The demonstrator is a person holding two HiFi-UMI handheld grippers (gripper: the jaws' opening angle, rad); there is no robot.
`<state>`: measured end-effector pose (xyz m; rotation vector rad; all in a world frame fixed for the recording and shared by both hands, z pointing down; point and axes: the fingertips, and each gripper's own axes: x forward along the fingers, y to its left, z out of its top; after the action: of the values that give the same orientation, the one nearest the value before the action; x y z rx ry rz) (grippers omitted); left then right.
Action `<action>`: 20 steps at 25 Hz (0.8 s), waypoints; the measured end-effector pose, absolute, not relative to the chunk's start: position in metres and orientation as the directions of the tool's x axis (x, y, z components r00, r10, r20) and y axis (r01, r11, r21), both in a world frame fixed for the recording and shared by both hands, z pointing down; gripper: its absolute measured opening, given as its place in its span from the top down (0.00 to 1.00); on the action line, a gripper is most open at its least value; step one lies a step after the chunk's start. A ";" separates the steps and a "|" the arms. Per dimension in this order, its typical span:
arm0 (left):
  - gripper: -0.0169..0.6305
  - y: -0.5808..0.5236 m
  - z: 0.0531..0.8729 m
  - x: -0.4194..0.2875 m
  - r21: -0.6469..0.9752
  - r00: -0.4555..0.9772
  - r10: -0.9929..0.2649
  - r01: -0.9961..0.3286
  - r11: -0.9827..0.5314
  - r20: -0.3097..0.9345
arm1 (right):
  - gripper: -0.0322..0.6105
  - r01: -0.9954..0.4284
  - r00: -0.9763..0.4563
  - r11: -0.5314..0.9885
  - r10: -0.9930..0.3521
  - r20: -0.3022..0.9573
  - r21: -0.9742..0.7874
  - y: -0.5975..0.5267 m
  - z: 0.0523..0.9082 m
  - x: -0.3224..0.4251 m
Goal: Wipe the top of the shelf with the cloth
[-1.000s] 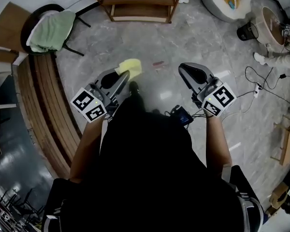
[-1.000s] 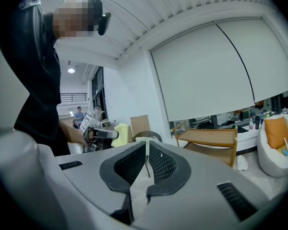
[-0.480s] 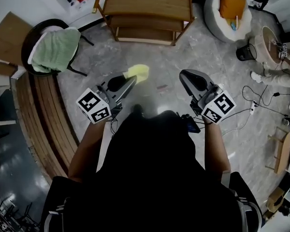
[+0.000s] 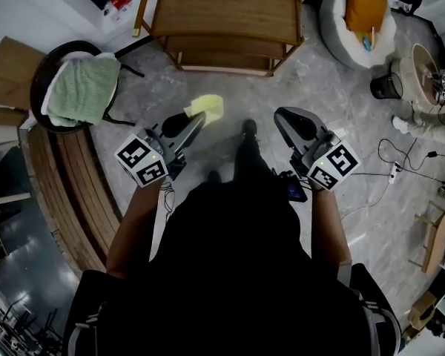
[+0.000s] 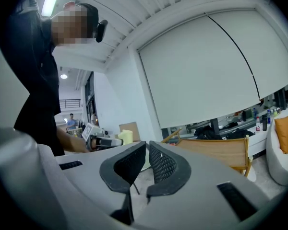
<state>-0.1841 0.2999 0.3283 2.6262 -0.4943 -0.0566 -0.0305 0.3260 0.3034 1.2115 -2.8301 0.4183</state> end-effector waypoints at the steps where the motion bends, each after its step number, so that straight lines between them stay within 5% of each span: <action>1: 0.93 0.289 0.330 -0.178 0.454 0.932 -0.357 -0.342 -0.823 0.055 | 0.90 -0.709 -0.702 0.666 -0.700 0.133 -0.232 0.313 0.304 -0.025; 20: 0.93 0.075 0.313 -0.022 0.472 0.909 -0.406 -0.401 -0.785 0.098 | 0.89 -0.624 -0.781 0.754 -0.604 0.158 -0.206 0.085 0.301 0.099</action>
<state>-0.0224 0.0754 0.3133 2.5742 -0.5821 -0.0121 0.0989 0.0855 0.3006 1.0048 -2.8649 0.3807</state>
